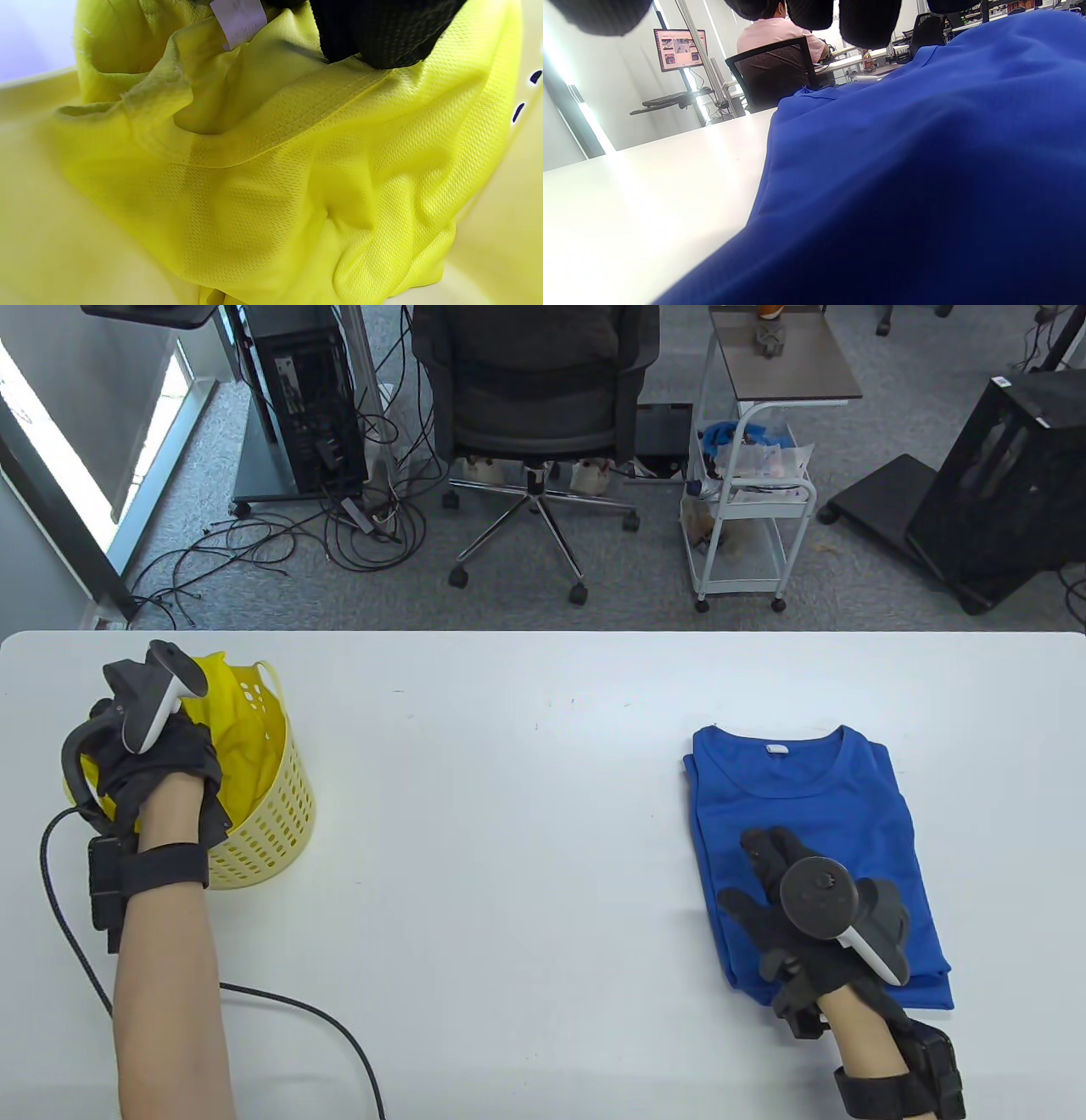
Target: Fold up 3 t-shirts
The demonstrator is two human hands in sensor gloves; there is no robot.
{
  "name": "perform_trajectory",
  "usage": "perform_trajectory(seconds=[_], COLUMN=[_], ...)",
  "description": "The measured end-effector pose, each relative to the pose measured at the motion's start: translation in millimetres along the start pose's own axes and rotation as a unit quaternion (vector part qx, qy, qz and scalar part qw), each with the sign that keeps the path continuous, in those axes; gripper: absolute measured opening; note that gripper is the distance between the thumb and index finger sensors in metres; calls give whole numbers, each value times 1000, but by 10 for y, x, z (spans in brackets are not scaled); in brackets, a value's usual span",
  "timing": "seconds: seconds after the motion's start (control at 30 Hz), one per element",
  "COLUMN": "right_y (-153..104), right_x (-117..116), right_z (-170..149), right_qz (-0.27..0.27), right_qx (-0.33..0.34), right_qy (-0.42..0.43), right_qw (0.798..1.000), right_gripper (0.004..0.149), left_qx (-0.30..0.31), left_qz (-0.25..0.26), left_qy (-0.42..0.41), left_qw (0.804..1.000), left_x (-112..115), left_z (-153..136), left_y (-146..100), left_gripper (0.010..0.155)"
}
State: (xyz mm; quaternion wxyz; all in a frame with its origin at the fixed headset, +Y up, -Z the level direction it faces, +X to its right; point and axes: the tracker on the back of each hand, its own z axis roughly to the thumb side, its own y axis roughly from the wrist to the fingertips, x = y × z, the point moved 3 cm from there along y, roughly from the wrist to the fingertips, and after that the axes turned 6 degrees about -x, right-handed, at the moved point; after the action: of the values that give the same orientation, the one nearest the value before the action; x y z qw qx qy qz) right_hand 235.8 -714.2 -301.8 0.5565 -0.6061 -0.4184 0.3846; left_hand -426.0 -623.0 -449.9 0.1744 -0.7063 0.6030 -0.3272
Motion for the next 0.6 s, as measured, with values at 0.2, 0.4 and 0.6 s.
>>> perform_trajectory(seconds=[0.2,0.4,0.6], right_y=[1,0,-1], right_x=[4,4,-1], right_z=[-9,-7,-7], right_qz=[2,2,4], right_qx=[-3,-3,0], right_qy=[1,0,-1], right_qw=[1000,1000,1000], right_gripper=[74,73,73], left_qx=[19,47,68], left_qz=[31,92,136], left_qy=[-16,-48,-72], left_qw=[999,994,986], left_x=[-68,-199,-278], left_z=[14,7,-13], left_y=[-53,-185,-296], left_gripper=[42,41,41])
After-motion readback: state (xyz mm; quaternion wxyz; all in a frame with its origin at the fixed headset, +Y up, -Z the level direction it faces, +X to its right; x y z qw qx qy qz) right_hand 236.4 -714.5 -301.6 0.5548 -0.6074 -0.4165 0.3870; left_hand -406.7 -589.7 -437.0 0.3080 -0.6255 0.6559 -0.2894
